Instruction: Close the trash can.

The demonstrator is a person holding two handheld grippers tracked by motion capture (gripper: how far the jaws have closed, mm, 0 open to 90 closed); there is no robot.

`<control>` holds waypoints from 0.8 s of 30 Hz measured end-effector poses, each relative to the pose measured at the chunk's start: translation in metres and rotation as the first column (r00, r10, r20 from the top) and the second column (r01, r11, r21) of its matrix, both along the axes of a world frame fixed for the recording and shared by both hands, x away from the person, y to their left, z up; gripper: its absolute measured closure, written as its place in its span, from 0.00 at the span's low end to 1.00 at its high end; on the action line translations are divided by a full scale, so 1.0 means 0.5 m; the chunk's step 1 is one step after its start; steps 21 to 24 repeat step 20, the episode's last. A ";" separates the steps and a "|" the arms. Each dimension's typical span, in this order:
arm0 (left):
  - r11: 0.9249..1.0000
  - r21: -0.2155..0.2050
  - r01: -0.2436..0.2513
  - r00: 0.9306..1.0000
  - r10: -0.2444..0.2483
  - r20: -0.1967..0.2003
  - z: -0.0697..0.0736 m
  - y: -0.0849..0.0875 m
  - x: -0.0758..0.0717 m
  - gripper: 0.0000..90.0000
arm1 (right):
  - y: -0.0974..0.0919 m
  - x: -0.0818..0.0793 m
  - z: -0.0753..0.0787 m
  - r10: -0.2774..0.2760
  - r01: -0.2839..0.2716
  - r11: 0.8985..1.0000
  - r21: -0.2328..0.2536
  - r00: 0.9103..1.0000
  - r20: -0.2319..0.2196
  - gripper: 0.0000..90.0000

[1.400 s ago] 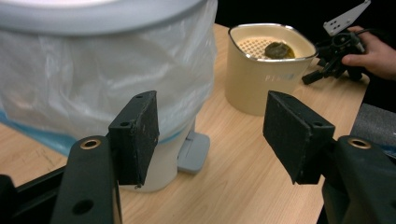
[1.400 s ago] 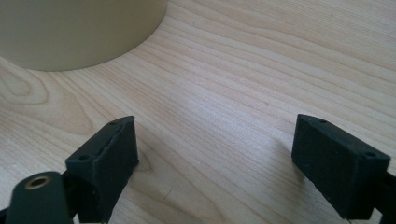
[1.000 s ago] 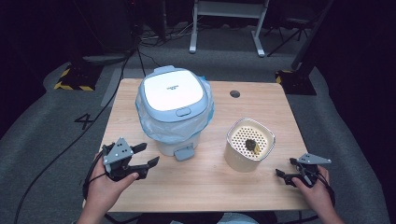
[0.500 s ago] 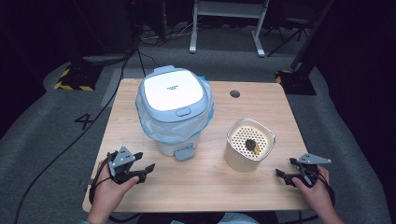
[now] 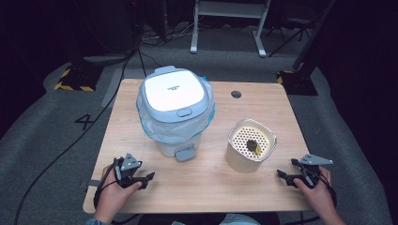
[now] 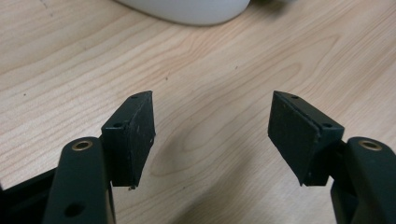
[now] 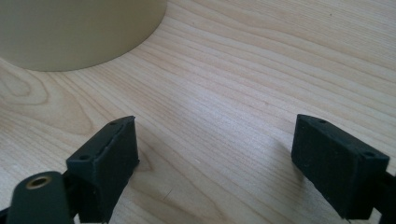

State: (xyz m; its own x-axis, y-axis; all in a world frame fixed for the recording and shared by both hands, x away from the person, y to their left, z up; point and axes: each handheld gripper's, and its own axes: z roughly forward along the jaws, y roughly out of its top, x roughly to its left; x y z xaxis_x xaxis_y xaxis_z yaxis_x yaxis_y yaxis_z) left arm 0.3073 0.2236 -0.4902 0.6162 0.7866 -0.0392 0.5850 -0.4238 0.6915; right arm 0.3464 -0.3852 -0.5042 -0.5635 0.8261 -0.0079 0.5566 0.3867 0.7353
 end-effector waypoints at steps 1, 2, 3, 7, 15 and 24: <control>1.000 0.019 0.004 1.000 -0.004 0.001 -0.004 -0.001 0.002 0.35 | 0.000 0.000 0.000 0.000 0.000 1.000 0.000 1.000 0.000 0.16; 0.999 0.035 0.000 1.000 0.000 -0.003 -0.008 -0.003 0.002 0.34 | 0.000 0.000 0.000 0.000 0.000 1.000 0.000 1.000 0.000 0.16; 0.999 0.054 -0.001 1.000 0.001 -0.006 -0.010 -0.006 0.003 0.33 | 0.000 0.000 0.000 0.000 0.000 1.000 0.000 1.000 0.000 0.16; 0.999 0.039 -0.012 1.000 0.012 -0.009 -0.019 -0.011 0.007 0.28 | 0.000 0.000 0.000 0.000 0.000 1.000 0.000 1.000 0.000 0.16; 1.000 0.025 -0.016 1.000 0.016 0.014 -0.028 -0.011 0.016 0.17 | 0.001 -0.001 0.000 -0.005 0.005 1.000 0.000 1.000 0.002 0.17; 1.000 0.025 -0.016 1.000 0.016 0.016 -0.029 -0.011 0.016 0.17 | 0.001 -0.001 0.000 -0.005 0.005 1.000 0.000 1.000 0.002 0.17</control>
